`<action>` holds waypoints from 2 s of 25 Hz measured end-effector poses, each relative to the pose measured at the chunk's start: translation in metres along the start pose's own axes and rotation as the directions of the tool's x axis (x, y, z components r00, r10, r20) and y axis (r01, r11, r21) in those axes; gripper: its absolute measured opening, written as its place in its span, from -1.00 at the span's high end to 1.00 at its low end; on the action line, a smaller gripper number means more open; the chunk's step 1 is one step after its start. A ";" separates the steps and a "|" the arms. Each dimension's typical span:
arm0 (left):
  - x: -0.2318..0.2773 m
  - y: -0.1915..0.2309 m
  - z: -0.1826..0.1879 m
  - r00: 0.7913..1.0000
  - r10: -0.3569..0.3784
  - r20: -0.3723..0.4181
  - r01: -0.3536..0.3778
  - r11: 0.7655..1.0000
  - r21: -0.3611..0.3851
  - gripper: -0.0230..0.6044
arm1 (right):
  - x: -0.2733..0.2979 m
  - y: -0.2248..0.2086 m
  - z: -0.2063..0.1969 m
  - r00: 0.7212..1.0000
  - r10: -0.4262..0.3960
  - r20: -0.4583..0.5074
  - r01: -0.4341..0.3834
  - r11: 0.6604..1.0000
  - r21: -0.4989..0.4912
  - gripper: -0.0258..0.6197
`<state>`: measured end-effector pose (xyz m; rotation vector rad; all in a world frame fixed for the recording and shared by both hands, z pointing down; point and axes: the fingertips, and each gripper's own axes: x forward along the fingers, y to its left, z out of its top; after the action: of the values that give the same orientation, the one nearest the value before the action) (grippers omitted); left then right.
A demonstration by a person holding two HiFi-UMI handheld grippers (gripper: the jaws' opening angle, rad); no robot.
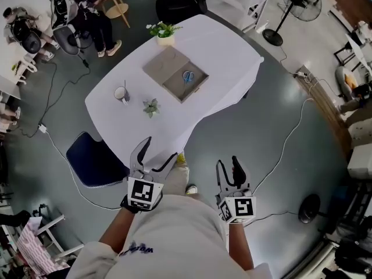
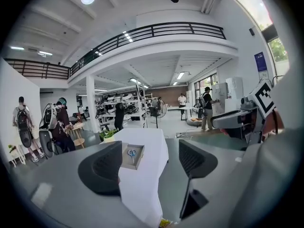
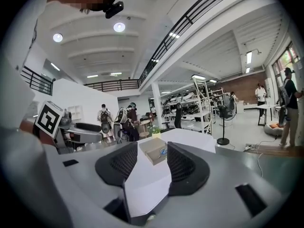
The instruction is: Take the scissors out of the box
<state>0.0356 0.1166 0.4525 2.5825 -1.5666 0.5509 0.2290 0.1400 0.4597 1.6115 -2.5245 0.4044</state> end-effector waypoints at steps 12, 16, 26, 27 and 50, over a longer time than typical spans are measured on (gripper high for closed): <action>0.108 0.095 -0.011 0.999 -0.023 -0.036 0.022 0.999 -0.044 -0.24 | 0.185 0.017 0.021 0.984 0.089 -0.154 -0.096 0.995 -0.040 0.36; 0.148 0.114 -0.015 0.997 -0.074 -0.020 0.073 0.996 -0.048 -0.22 | 0.237 0.021 0.023 0.978 0.081 -0.194 -0.094 0.994 -0.057 0.38; 0.219 0.117 -0.060 0.984 -0.088 -0.153 0.074 0.993 -0.091 -0.18 | 0.323 -0.030 -0.037 0.940 0.142 -0.309 -0.104 0.985 0.136 0.50; 0.224 0.119 -0.063 0.983 -0.083 -0.162 0.067 0.993 -0.102 -0.17 | 0.333 -0.029 -0.043 0.934 0.156 -0.322 -0.118 0.984 0.134 0.51; 0.303 0.161 -0.142 0.973 -0.084 -0.213 0.030 0.970 -0.242 -0.08 | 0.479 -0.056 -0.120 0.838 0.129 -0.531 -0.133 0.991 0.032 0.55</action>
<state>-0.0163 -0.1823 0.6674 2.2931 -1.3884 0.5840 0.0701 -0.2654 0.6997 1.1154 -2.1971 0.7416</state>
